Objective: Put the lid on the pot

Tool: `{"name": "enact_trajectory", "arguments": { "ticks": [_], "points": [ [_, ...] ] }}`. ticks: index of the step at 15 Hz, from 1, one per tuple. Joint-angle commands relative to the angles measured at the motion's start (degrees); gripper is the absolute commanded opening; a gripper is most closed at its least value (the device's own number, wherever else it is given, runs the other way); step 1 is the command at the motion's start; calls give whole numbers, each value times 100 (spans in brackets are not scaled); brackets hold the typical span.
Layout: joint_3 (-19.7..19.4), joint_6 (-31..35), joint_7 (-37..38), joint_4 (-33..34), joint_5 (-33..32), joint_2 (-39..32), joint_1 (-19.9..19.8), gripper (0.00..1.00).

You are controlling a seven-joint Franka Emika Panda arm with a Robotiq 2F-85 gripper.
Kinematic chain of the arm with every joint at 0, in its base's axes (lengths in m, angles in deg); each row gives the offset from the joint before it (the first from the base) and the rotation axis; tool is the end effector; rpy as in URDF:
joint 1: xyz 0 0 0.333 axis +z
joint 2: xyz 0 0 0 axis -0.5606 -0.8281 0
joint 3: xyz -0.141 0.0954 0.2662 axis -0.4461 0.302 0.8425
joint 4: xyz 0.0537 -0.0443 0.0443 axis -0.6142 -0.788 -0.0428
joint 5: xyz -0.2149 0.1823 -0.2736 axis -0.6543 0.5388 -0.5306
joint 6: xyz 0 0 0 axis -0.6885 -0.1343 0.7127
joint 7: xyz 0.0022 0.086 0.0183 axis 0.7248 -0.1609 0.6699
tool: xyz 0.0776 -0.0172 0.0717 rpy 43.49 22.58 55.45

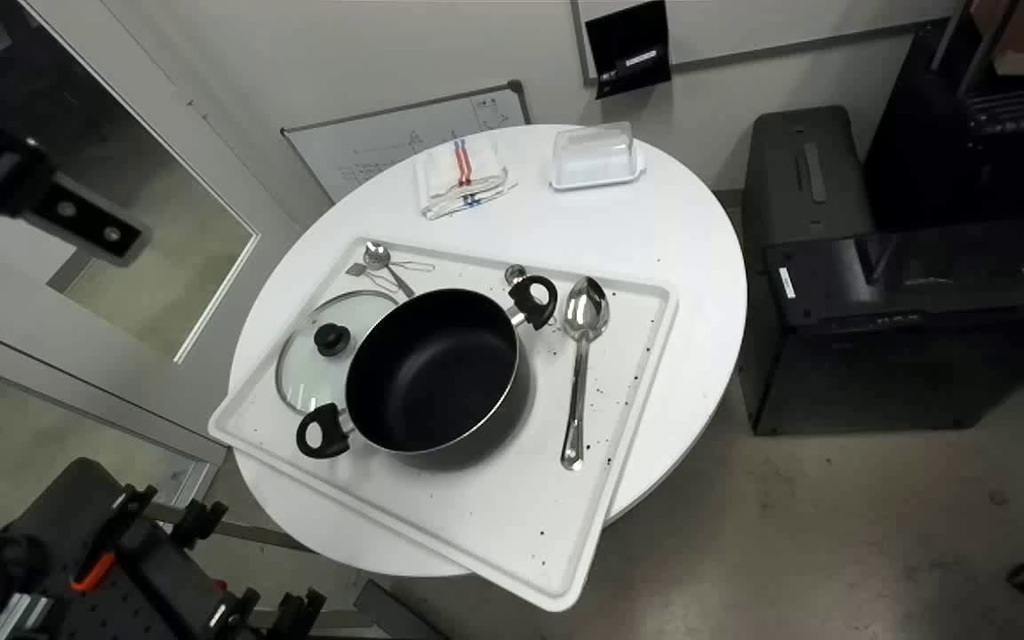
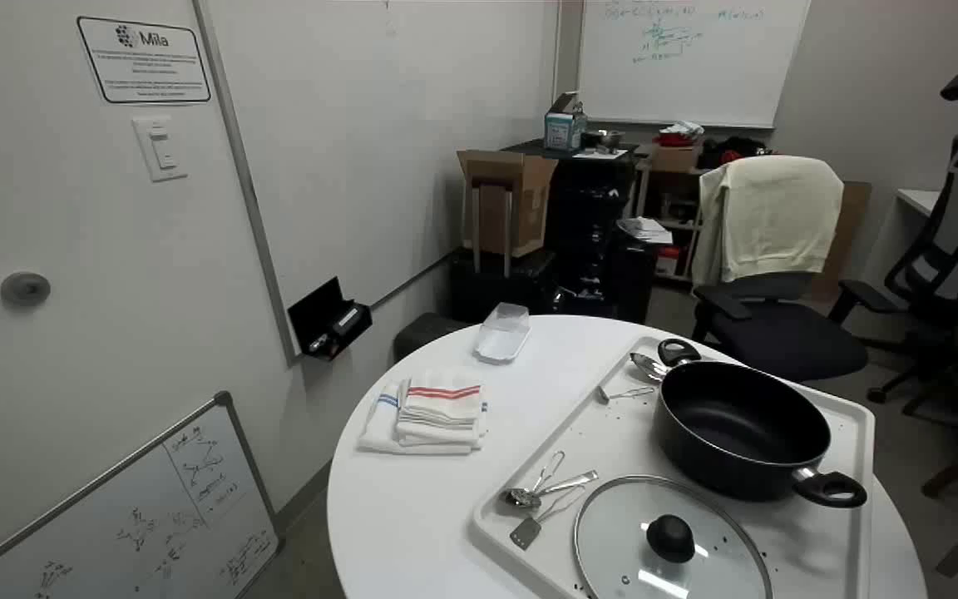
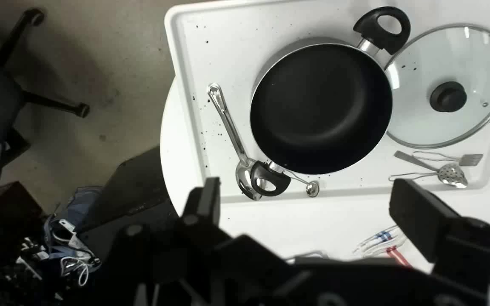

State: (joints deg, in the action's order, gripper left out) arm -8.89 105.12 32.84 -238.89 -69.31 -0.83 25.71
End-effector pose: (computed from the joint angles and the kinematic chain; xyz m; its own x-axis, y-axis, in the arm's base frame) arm 0.3614 -0.1505 0.4466 0.9846 -0.0090 0.1745 -0.0206 -0.9977 0.0648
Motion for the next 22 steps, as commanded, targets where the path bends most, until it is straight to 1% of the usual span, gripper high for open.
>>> {"name": "enact_trajectory", "arguments": {
  "ticks": [1, 9, 11, 17, 22],
  "points": [
    [46, -12, -23, 8, 34, -4, -45, 100],
    [46, -12, -23, 8, 34, -4, -45, 100],
    [84, -4, -53, 32, 38, -112, 17, 100],
    [265, 96, -248, 133, 195, -684, 445, 100],
    [532, 288, -551, 336, 386, -1489, 939, 100]
  ]
}}
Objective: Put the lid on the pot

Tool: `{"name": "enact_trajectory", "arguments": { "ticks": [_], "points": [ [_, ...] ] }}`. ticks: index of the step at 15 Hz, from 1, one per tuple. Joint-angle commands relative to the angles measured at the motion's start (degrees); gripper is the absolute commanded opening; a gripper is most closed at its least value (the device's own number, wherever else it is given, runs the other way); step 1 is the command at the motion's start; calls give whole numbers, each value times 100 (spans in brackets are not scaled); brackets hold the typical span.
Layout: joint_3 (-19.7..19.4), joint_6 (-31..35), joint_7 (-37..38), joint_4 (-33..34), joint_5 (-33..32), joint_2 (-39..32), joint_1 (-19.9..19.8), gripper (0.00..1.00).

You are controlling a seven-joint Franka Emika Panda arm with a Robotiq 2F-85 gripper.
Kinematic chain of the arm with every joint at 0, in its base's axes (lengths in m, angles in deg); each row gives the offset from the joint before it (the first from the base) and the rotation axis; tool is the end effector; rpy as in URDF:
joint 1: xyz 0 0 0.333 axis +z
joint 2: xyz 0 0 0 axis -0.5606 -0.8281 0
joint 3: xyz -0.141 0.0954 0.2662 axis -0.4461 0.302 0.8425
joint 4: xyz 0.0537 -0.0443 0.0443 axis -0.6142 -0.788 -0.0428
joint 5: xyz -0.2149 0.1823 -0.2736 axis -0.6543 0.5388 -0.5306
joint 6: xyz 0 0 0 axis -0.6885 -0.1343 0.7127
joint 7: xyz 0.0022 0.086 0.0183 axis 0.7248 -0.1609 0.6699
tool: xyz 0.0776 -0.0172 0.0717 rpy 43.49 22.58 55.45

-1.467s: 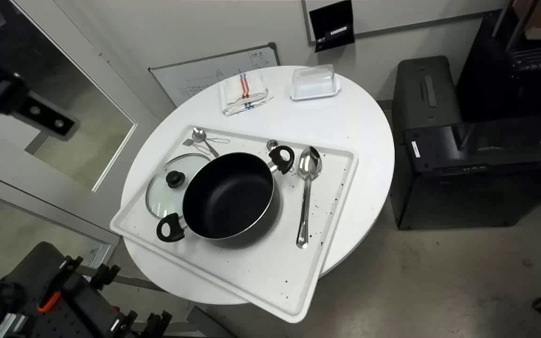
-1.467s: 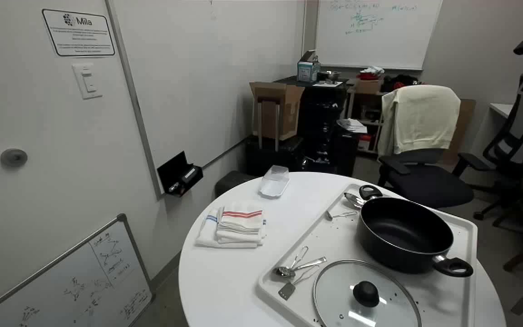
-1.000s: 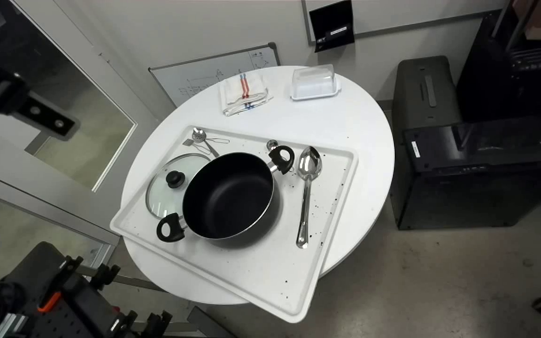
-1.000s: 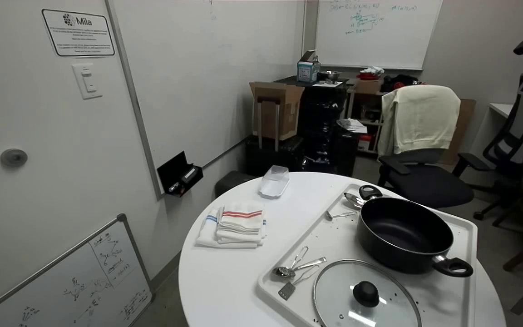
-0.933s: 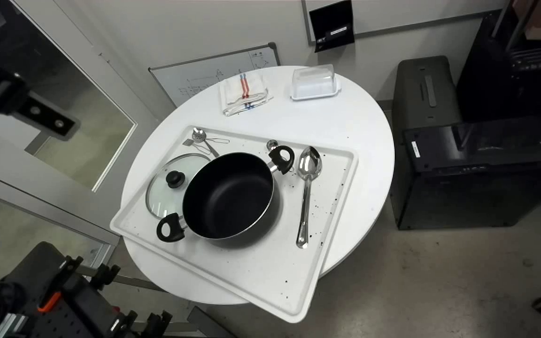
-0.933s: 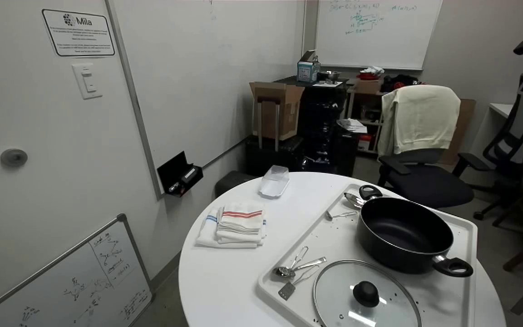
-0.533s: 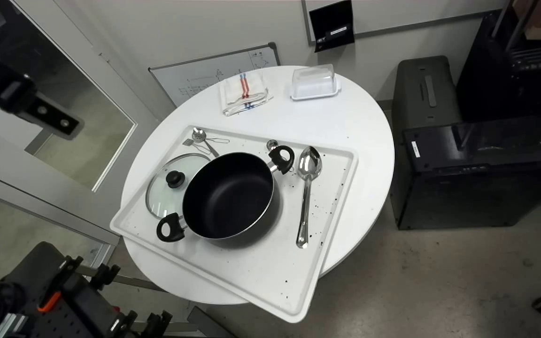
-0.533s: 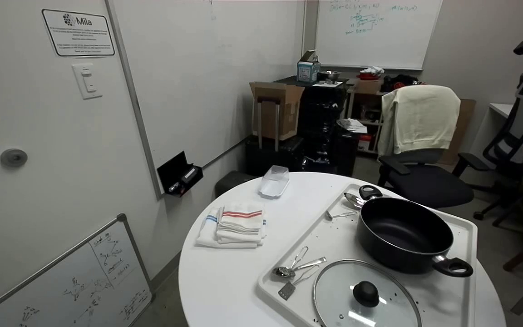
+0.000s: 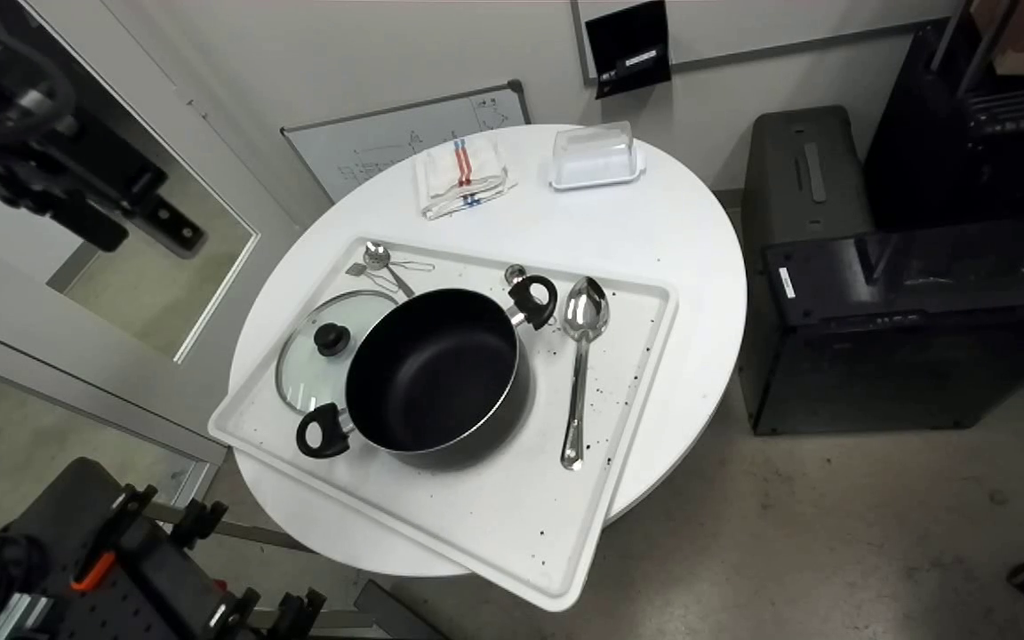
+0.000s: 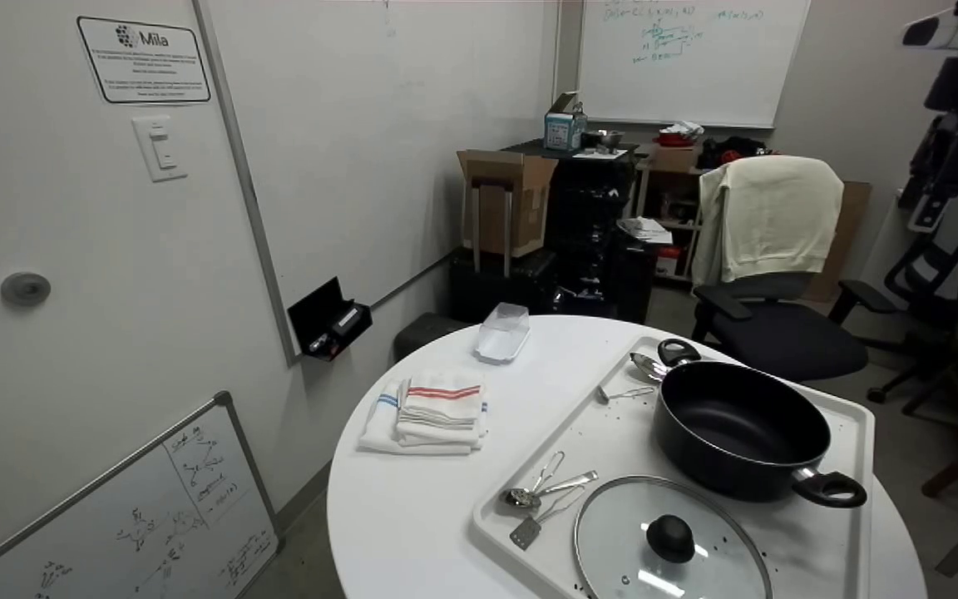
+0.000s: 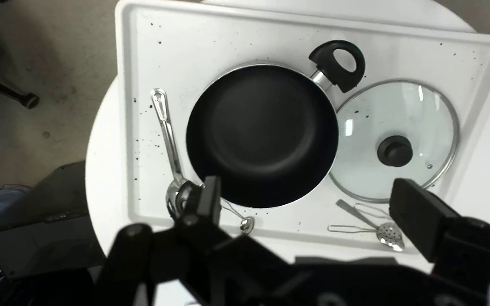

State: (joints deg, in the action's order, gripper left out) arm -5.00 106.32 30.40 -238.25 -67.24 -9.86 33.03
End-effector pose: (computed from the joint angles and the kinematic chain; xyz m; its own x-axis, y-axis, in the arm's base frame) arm 0.4016 -0.0774 0.3947 0.9787 0.1988 0.0518 0.1960 -0.9791 0.0536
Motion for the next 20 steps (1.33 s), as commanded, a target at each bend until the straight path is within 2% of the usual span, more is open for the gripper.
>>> {"name": "enact_trajectory", "arguments": {
  "ticks": [1, 6, 15, 20],
  "points": [
    [209, 238, -358, 318, 190, -748, 276, 100],
    [596, 560, -692, 671, 211, -1735, 551, 100],
    [1384, 1696, -1122, 1239, -30, -3538, 605, 100],
    [1550, 2399, -890, 1437, -718, -4465, 716, 100]
  ]
}}
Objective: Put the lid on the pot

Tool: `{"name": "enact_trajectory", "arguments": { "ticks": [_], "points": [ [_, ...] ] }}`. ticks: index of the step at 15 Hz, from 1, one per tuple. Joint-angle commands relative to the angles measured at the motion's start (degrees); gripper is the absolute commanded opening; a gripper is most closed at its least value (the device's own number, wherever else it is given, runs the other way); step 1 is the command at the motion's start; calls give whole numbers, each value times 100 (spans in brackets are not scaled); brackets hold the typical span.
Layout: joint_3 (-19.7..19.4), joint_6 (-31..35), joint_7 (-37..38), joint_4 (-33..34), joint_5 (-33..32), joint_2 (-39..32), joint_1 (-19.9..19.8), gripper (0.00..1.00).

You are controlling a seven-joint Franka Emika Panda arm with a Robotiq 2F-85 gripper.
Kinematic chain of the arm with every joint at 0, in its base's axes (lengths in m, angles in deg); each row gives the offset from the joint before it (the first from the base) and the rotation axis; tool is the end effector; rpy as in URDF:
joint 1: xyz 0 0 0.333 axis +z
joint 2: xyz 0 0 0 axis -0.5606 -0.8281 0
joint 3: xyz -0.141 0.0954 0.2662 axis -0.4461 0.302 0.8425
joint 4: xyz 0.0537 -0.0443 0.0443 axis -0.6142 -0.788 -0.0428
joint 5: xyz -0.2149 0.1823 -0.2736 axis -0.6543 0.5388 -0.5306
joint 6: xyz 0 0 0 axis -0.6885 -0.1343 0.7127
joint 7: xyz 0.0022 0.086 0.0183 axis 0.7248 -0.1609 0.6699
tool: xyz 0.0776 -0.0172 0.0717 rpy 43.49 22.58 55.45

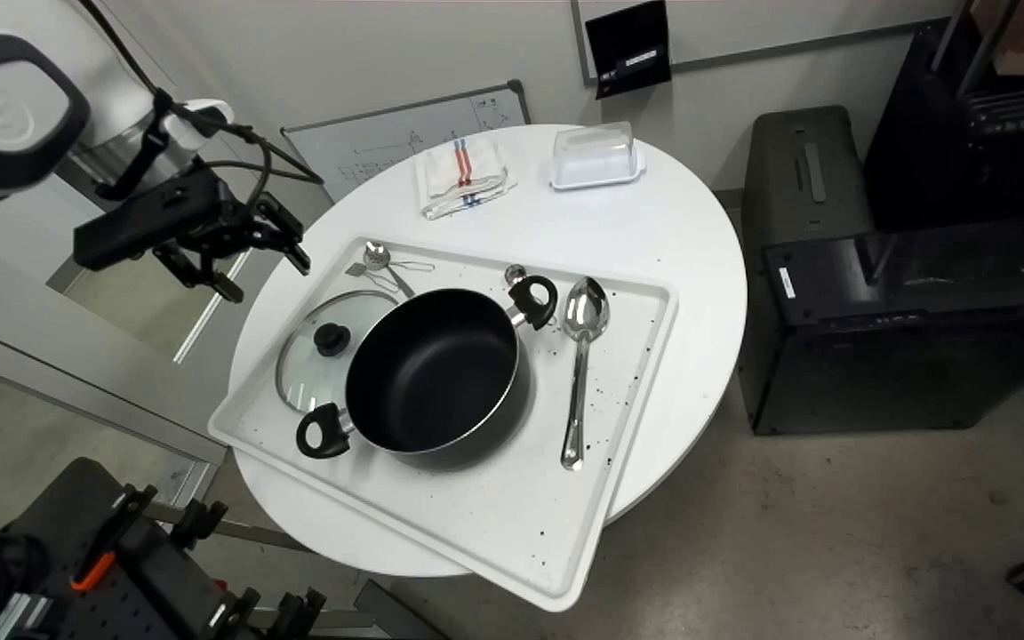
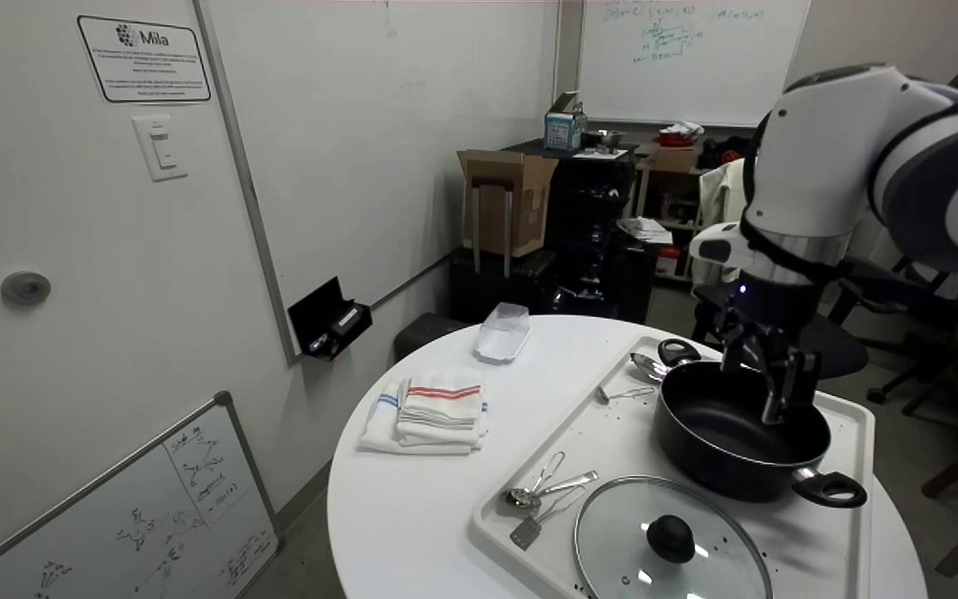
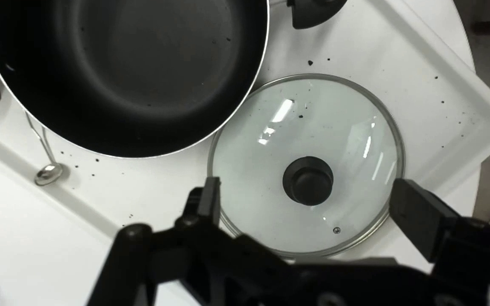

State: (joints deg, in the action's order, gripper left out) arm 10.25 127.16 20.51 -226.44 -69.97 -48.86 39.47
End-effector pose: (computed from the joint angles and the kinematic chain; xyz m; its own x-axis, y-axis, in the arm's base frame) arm 0.4877 0.1014 0.1980 0.6880 0.7232 -0.0600 0.7254 -0.6879 0.0257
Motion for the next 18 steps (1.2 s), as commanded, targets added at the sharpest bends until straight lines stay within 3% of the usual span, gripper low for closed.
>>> {"name": "enact_trajectory", "arguments": {
  "ticks": [1, 8, 18],
  "points": [
    [0, 392, 148, 307, -636, -722, 122, 100],
    [-271, 492, 688, 985, -1620, -1896, 688, 100],
    [-391, 447, 907, 1968, -1870, -3035, 1132, 100]
  ]
}}
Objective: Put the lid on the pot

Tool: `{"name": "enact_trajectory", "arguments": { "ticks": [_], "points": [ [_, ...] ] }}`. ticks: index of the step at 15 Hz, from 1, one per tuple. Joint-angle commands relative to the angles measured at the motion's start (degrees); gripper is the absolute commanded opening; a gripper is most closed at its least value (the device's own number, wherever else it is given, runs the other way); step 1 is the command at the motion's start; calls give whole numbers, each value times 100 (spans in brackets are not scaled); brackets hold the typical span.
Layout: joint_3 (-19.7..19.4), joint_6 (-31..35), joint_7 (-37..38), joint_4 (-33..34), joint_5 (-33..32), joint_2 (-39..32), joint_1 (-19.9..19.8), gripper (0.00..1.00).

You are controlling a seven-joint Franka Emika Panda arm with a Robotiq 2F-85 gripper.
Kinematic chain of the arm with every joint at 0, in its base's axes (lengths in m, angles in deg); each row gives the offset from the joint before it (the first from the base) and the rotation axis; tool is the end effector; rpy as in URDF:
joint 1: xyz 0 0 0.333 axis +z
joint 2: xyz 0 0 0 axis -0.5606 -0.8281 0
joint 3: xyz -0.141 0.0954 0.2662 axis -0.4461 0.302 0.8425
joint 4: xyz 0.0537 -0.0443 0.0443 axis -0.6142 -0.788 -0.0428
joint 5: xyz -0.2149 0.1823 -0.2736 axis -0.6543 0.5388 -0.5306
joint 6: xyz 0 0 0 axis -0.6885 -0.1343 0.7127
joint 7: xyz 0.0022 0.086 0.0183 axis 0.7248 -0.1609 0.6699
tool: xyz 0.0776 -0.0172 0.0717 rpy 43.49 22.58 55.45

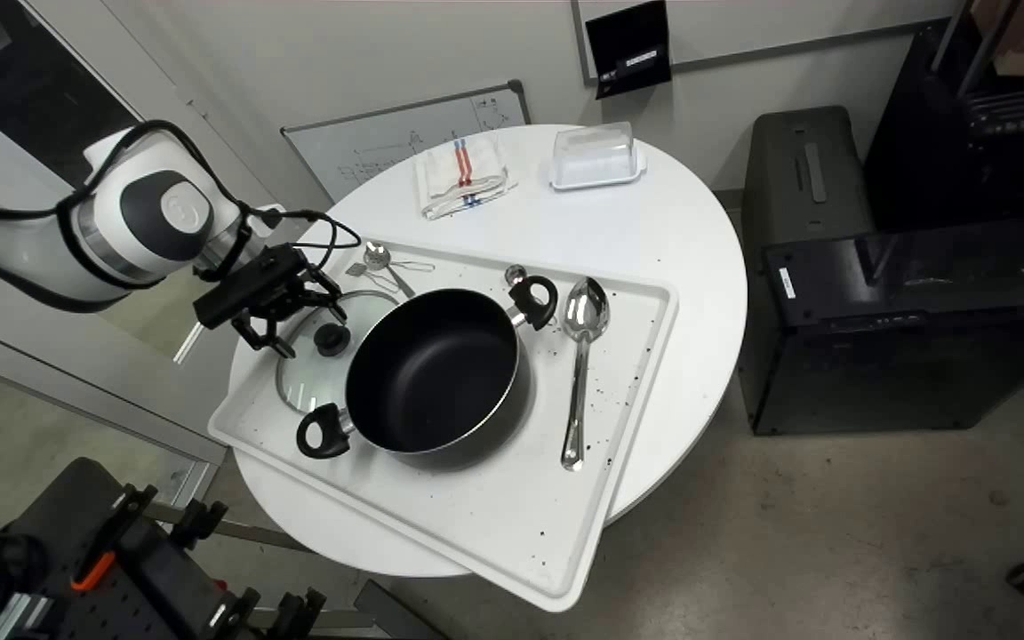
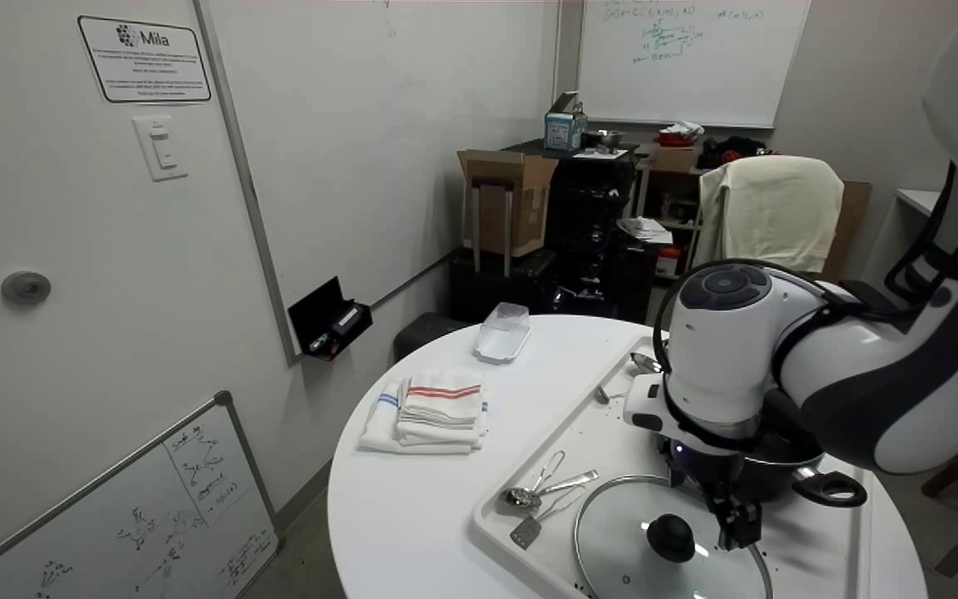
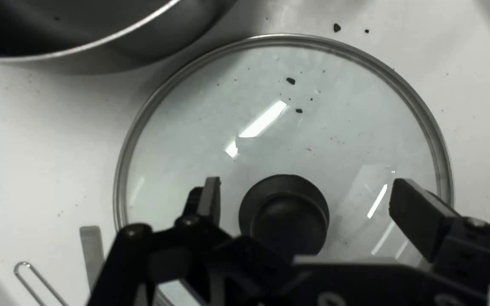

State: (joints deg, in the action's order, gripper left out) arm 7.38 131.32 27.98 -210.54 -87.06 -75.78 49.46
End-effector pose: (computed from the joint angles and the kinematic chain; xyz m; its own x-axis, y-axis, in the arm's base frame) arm 0.4950 0.1819 0.0402 0.4579 0.8675 -0.1943 0.8868 -0.4612 0.0309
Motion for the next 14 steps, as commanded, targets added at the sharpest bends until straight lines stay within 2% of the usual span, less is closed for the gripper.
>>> {"name": "enact_trajectory", "arguments": {
  "ticks": [1, 12, 13, 14],
  "points": [
    [-92, 27, 142, 439, -146, -405, 129, 100],
    [48, 38, 66, 898, -30, -757, 65, 100],
    [60, 43, 56, 902, -30, -756, 59, 90],
    [67, 44, 49, 906, -31, -752, 56, 73]
  ]
}}
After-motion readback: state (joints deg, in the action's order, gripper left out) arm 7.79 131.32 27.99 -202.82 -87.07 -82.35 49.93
